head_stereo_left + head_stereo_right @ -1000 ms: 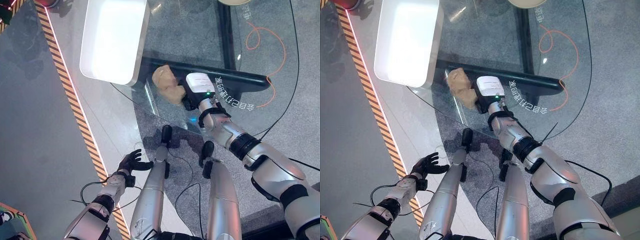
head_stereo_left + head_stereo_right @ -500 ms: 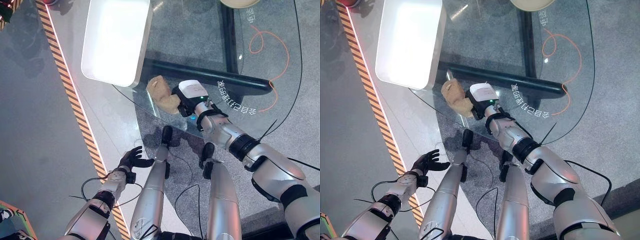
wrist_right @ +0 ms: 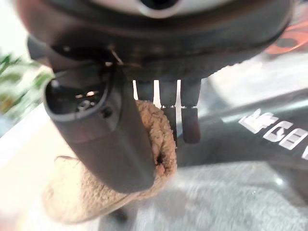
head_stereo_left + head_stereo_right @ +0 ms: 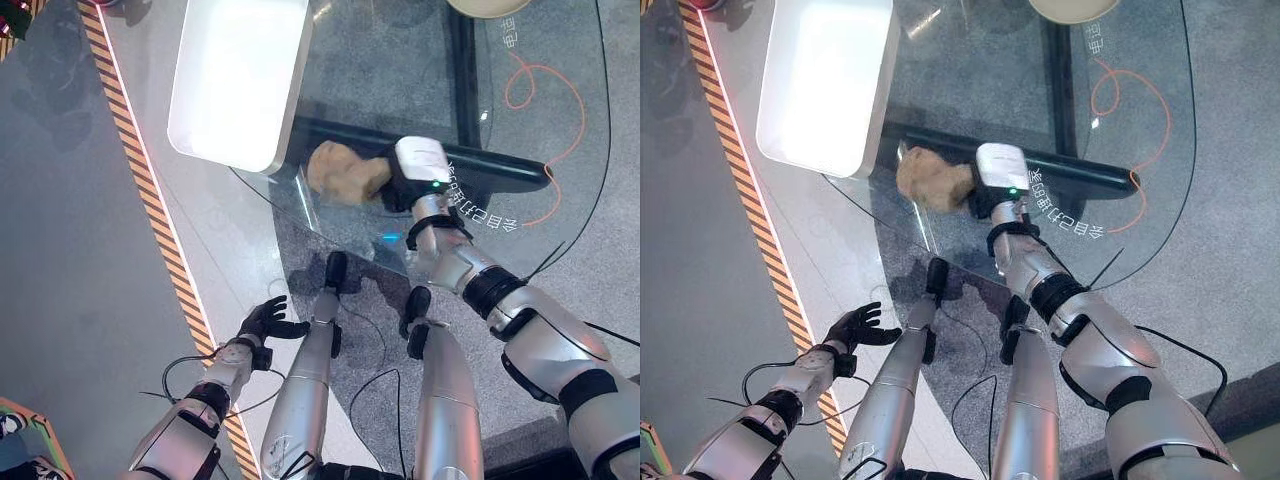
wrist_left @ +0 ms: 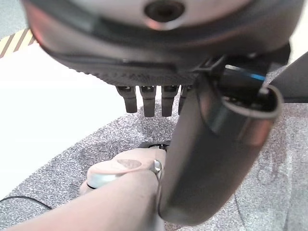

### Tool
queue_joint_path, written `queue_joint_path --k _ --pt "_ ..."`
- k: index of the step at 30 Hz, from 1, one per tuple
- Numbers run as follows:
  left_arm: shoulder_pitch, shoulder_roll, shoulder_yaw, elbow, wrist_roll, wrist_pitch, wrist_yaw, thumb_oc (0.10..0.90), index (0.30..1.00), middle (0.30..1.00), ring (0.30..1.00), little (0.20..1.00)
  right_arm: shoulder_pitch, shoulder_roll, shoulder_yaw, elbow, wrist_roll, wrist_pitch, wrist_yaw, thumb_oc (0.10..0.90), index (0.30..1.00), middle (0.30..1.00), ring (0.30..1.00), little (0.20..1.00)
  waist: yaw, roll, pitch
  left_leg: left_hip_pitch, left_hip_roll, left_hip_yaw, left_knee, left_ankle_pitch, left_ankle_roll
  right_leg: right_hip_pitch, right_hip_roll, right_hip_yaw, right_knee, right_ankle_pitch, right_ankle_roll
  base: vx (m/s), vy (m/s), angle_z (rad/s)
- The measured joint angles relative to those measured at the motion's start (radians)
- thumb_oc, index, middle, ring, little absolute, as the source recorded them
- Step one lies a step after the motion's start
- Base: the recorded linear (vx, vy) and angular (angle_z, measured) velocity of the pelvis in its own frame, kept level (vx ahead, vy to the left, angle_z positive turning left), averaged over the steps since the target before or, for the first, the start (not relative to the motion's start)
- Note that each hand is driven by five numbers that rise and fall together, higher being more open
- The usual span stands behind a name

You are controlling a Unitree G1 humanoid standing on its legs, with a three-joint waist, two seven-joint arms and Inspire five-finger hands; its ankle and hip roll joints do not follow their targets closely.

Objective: Wipe the table with a cloth and put it in the basket.

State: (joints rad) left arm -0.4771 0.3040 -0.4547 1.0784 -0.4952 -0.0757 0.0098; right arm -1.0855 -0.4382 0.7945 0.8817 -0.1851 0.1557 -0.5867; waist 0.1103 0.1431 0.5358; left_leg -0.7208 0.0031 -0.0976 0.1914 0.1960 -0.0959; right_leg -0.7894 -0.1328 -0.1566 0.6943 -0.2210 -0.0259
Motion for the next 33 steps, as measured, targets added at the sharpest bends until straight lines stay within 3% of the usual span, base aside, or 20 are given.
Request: queue_joint_path --k 8,19,29,33 --pt "0.0 0.014 0.0 -0.001 -0.002 -0.001 0.0 0.8 0.9 0.9 0.9 0.9 -0.004 -0.089 -0.135 0.075 0.126 0.017 -0.155 0.1 0.3 0.3 0.3 0.2 -0.009 0.0 0.0 -0.024 0.0 0.003 0.005 -0.006 0.0 -0.025 0.0 0.002 -0.004 0.003 0.001 0.0 0.002 -0.01" --pt "0.0 0.026 -0.001 -0.003 -0.005 0.002 -0.001 0.8 0.9 0.9 0.9 0.9 -0.01 -0.111 -0.193 0.176 0.188 -0.052 -0.167 0.1 0.3 0.3 0.3 0.2 -0.006 -0.001 0.001 -0.034 -0.001 0.003 0.017 -0.004 0.005 -0.027 -0.001 0.002 -0.004 0.005 0.002 0.0 0.0 0.0" --pt "0.0 0.073 0.001 -0.023 -0.023 0.003 -0.006 0.8 0.9 0.9 0.9 0.9 -0.026 -0.128 -0.341 0.32 0.307 -0.102 -0.223 0.1 0.3 0.3 0.3 0.2 -0.014 -0.007 0.004 -0.046 -0.009 0.004 0.019 -0.005 0.014 -0.027 -0.005 0.005 -0.026 0.018 0.019 0.0 -0.01 0.0" --pt "0.0 0.104 0.003 -0.022 -0.023 0.009 -0.006 0.8 0.9 0.9 0.9 0.9 -0.028 -0.14 -0.4 0.341 0.383 -0.104 -0.227 0.1 0.3 0.3 0.3 0.2 -0.033 -0.023 0.007 -0.05 -0.01 0.004 0.019 -0.004 0.016 -0.027 -0.005 0.005 -0.034 0.022 0.024 0.0 -0.032 -0.01"
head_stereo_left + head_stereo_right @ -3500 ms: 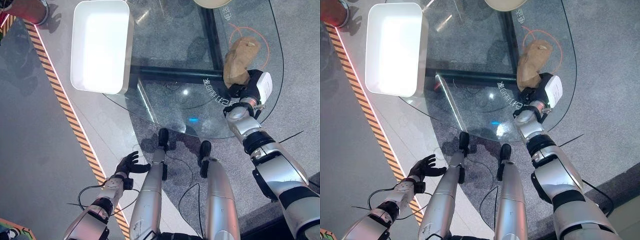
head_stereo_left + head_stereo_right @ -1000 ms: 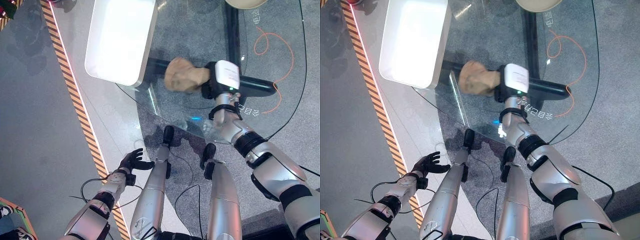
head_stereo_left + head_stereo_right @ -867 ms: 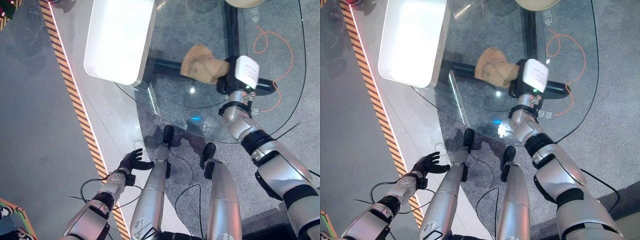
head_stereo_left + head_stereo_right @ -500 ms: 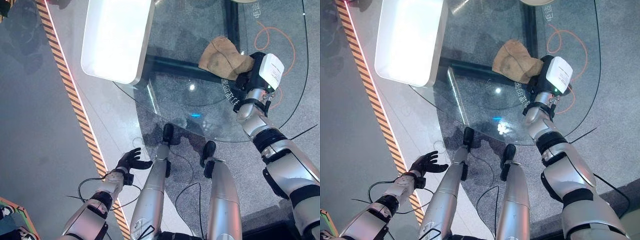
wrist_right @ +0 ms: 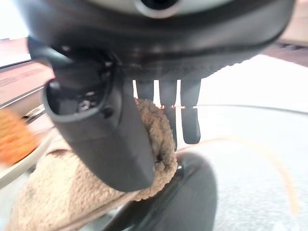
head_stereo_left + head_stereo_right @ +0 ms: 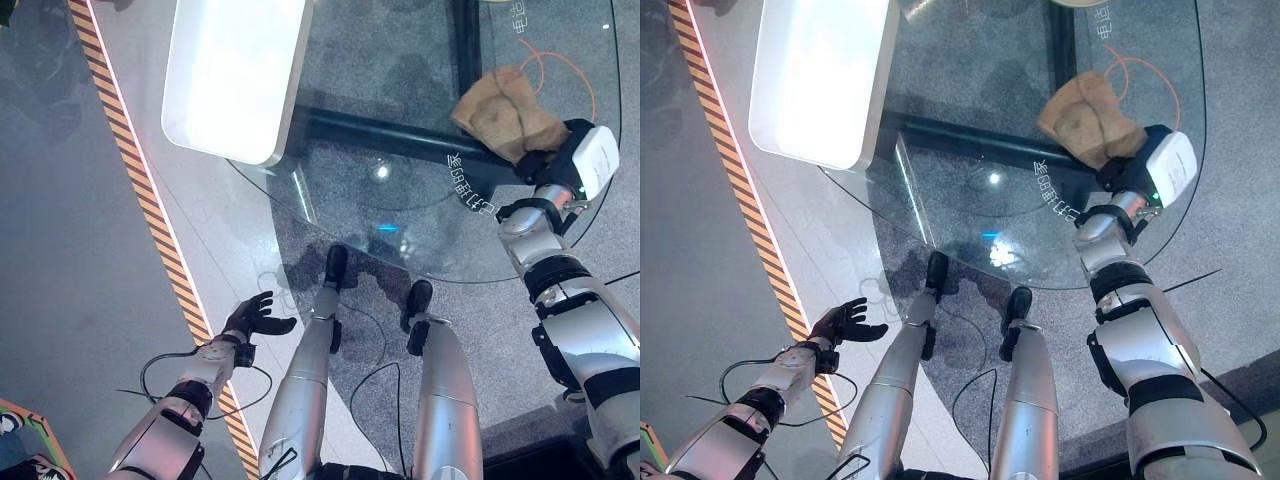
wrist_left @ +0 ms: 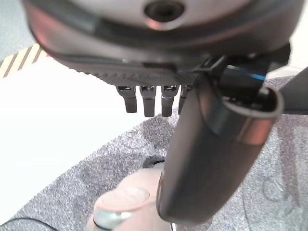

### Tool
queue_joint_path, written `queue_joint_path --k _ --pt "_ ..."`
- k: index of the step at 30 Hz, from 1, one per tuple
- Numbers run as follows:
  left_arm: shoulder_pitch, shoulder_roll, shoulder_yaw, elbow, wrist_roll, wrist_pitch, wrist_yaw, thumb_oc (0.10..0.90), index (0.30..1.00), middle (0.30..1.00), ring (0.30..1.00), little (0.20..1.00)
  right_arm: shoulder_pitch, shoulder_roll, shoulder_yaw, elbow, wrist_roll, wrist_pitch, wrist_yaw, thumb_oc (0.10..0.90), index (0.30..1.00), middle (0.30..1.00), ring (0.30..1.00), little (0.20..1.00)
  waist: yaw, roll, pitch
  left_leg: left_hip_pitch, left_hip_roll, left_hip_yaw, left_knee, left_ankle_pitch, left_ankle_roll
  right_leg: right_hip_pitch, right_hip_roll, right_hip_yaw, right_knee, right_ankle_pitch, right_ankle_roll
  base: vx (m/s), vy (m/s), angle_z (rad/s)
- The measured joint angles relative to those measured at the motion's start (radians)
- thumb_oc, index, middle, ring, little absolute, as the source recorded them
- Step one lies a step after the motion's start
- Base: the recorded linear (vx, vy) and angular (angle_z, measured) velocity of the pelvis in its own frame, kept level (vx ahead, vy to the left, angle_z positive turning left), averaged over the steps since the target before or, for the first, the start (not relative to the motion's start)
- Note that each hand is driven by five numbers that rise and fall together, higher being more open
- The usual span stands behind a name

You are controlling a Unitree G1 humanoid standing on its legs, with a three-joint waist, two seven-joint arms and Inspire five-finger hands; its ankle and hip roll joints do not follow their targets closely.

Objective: Wipe the table with a cloth and put it in the basket.

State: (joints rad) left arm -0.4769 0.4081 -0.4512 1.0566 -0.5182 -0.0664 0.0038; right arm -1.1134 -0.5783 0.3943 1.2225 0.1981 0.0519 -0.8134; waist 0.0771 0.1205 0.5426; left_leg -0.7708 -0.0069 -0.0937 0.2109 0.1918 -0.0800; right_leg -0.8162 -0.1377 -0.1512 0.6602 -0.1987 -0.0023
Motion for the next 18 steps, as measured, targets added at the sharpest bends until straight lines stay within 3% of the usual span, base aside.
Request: queue_joint_path --k 9,18 --pt "-0.002 0.002 0.036 0.003 0.0 0.006 -0.025 0.8 0.9 0.9 0.9 0.9 0.009 -0.032 -0.082 0.053 0.159 0.005 -0.026 0.1 0.3 0.3 0.3 0.2 -0.029 -0.01 0.001 -0.002 0.003 0.004 0.001 0.0 0.003 0.004 0.008 0.008 -0.023 0.016 0.007 0.0 -0.014 -0.04" --pt "-0.005 0.002 0.037 0.031 0.0 0.006 -0.041 0.8 0.9 0.9 0.9 0.9 0.022 -0.05 -0.082 0.062 0.182 0.0 -0.026 0.1 0.3 0.3 0.3 0.2 -0.028 -0.01 0.0 -0.001 0.008 0.006 0.002 -0.002 0.008 0.004 0.014 0.017 -0.028 0.026 0.006 0.0 -0.002 -0.01"
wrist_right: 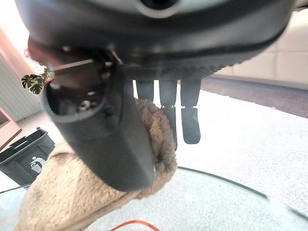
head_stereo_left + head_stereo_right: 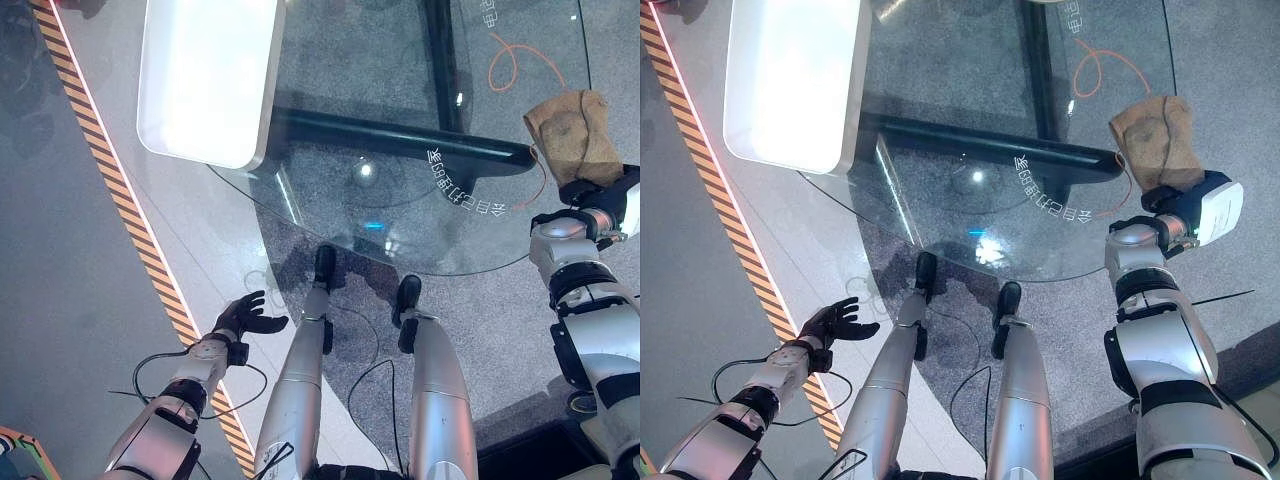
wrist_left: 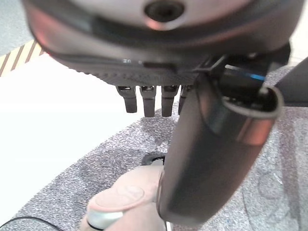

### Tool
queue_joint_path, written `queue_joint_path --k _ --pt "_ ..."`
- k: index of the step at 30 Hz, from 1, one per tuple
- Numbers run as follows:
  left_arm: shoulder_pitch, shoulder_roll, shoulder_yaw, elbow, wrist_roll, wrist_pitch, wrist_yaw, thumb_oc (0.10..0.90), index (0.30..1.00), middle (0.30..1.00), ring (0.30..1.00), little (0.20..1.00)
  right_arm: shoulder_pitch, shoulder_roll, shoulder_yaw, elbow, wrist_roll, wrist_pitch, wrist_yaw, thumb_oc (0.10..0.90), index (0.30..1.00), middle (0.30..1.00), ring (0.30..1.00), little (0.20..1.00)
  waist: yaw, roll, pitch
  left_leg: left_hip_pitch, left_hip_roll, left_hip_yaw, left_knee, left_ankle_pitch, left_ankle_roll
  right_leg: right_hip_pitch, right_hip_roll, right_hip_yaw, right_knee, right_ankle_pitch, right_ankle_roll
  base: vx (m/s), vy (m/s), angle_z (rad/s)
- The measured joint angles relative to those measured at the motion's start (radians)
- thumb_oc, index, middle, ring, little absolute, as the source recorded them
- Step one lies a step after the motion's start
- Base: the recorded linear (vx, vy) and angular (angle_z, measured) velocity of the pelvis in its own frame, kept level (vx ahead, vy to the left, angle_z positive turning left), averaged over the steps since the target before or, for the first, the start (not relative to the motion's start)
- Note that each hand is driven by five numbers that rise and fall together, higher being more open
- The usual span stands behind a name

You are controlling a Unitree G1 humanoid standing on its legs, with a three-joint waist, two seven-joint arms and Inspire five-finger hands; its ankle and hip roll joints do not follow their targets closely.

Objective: Wipe the table with a cloth and put it in the basket.

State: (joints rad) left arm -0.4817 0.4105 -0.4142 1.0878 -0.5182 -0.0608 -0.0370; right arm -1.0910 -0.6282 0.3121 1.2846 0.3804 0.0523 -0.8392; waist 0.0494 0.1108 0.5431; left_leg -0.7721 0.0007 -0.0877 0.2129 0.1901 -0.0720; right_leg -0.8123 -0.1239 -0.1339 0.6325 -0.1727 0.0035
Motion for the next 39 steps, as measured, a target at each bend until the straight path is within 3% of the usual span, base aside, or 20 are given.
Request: queue_joint_path --k 12,19,34,39 --pt "0.0 0.0 0.001 0.002 0.0 -0.005 0.0 0.8 0.9 0.9 0.9 0.9 -0.001 0.0 0.013 -0.02 -0.009 -0.02 0.0 0.1 0.3 0.3 0.3 0.2 0.001 0.0 0.0 0.0 0.0 0.001 -0.002 0.001 0.002 0.0 0.002 -0.001 -0.007 0.006 0.002 0.0 0.0 0.0" --pt "0.001 -0.015 -0.002 -0.003 0.0 -0.013 0.006 0.8 0.9 0.9 0.9 0.9 -0.005 0.008 0.072 -0.102 -0.088 -0.019 0.004 0.1 0.3 0.3 0.3 0.2 0.001 0.0 0.0 0.0 0.001 0.002 -0.003 0.001 0.002 0.001 0.004 -0.001 -0.01 0.008 0.003 0.0 0.0 0.0" --pt "0.006 -0.074 -0.011 -0.006 0.001 -0.035 0.026 0.8 0.9 0.9 0.9 0.9 -0.085 0.093 0.411 -0.291 -0.43 0.055 0.144 0.1 0.3 0.3 0.3 0.2 0.014 0.0 -0.001 0.0 0.003 -0.004 -0.005 0.008 -0.003 0.001 0.006 -0.006 -0.007 0.008 0.002 0.0 0.0 0.0" --pt "0.006 -0.074 -0.011 -0.006 0.001 -0.035 0.029 0.8 0.9 0.9 0.9 0.9 -0.085 0.142 0.417 -0.293 -0.46 0.073 0.172 0.1 0.3 0.3 0.3 0.2 0.031 0.0 -0.001 0.0 0.003 -0.004 -0.006 0.007 -0.002 0.001 0.006 -0.007 -0.007 0.008 0.001 0.0 0.0 0.0"
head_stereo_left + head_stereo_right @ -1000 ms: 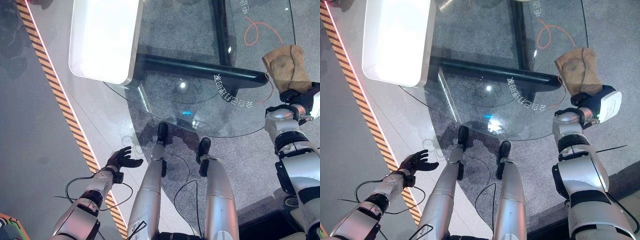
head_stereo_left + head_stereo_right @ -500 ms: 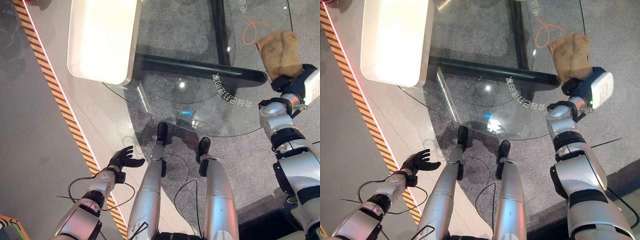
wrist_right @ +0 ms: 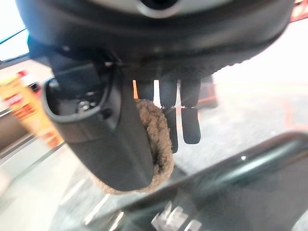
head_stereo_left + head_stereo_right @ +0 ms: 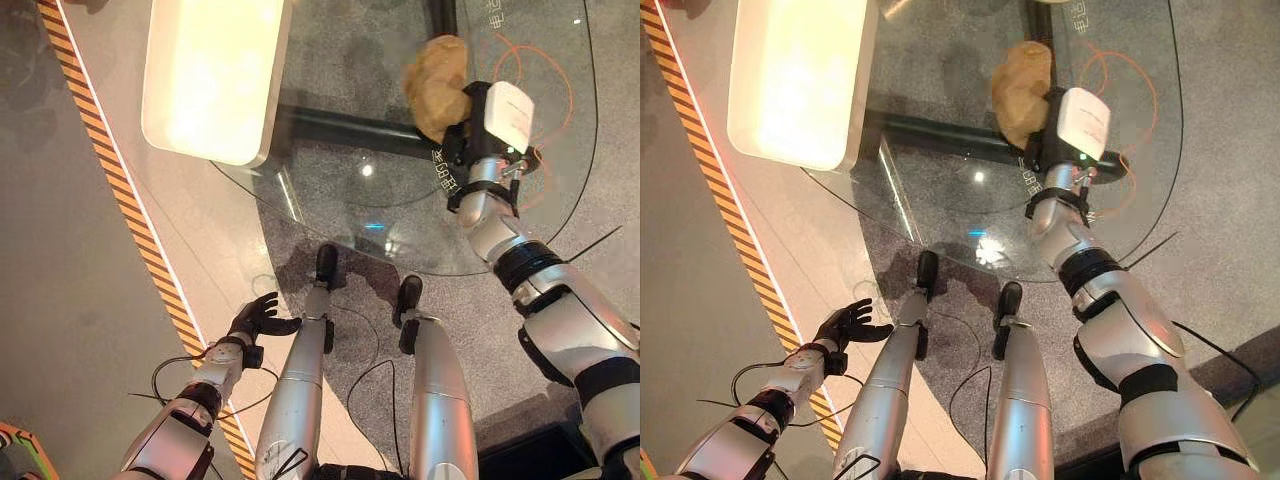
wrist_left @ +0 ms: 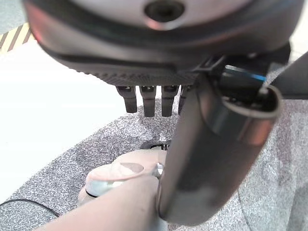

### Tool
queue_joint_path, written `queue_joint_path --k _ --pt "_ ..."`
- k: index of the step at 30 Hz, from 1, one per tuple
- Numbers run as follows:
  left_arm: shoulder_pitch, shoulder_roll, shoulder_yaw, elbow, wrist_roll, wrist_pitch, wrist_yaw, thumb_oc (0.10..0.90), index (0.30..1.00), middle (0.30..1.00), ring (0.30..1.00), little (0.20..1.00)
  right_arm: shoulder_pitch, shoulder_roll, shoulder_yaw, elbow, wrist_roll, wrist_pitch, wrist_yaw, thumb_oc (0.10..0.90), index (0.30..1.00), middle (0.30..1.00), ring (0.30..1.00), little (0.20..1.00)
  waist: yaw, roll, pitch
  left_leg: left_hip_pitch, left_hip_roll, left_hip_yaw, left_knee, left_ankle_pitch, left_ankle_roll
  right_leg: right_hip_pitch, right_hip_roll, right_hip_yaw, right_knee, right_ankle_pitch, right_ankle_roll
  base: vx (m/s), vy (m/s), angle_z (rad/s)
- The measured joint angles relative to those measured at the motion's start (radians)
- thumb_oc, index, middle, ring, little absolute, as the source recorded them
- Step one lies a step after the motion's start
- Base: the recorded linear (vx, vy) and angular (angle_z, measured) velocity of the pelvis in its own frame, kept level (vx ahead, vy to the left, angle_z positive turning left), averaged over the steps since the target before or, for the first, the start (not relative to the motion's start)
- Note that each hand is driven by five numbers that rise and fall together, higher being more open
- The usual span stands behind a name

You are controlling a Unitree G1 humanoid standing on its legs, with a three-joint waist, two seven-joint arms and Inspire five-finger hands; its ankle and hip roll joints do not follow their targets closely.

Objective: Wipe the table with a cloth and put it in the basket.

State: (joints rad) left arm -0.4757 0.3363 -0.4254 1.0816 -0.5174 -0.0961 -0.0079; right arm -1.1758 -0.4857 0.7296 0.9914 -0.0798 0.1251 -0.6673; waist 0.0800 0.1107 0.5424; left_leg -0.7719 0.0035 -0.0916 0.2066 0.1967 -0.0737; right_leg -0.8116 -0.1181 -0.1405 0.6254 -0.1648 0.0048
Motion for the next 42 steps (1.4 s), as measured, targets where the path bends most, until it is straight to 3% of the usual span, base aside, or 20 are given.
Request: queue_joint_path --k 12,20,26,30,42 --pt "0.001 -0.014 -0.01 -0.002 0.001 -0.003 0.02 0.8 0.9 0.9 0.9 0.9 0.002 0.021 0.034 -0.046 -0.029 0.017 0.116 0.1 0.3 0.3 0.3 0.2 0.0 0.003 -0.002 0.009 0.003 -0.001 -0.017 0.004 -0.004 -0.001 0.0 -0.004 0.004 -0.004 -0.006 0.0 0.0 0.0" --pt "0.001 -0.017 -0.022 -0.005 0.001 -0.003 0.027 0.8 0.9 0.9 0.9 0.9 0.046 0.021 0.116 -0.22 -0.094 0.013 0.269 0.1 0.3 0.3 0.3 0.2 0.001 0.006 -0.003 0.019 0.007 -0.001 -0.031 0.013 -0.008 0.0 0.002 -0.006 0.016 -0.013 -0.015 0.0 0.0 0.0" --pt "0.001 -0.017 -0.022 -0.012 0.003 0.0 0.031 0.8 0.9 0.9 0.9 0.9 0.106 0.059 0.188 -0.323 -0.14 -0.026 0.372 0.1 0.3 0.3 0.3 0.2 0.008 0.007 -0.004 0.019 0.01 -0.003 -0.038 0.011 -0.016 -0.005 0.002 -0.012 0.022 -0.02 -0.021 0.0 0.004 0.03" --pt "0.001 -0.021 -0.025 -0.033 0.004 0.001 0.032 0.8 0.9 0.9 0.9 0.9 0.133 0.061 0.197 -0.358 -0.158 -0.037 0.398 0.1 0.3 0.3 0.3 0.2 0.027 0.007 -0.004 0.019 0.016 -0.003 -0.048 0.009 -0.016 -0.009 0.007 -0.014 0.018 -0.023 -0.029 0.0 0.0 0.0" --pt "0.0 -0.024 -0.026 -0.036 0.021 0.002 0.035 0.8 0.9 0.9 0.9 0.9 0.134 0.049 0.197 -0.379 -0.214 -0.025 0.413 0.1 0.3 0.3 0.3 0.2 0.024 0.007 -0.004 0.022 0.014 -0.004 -0.033 0.023 -0.021 -0.003 0.004 -0.016 0.038 -0.026 -0.027 0.0 0.0 0.0"
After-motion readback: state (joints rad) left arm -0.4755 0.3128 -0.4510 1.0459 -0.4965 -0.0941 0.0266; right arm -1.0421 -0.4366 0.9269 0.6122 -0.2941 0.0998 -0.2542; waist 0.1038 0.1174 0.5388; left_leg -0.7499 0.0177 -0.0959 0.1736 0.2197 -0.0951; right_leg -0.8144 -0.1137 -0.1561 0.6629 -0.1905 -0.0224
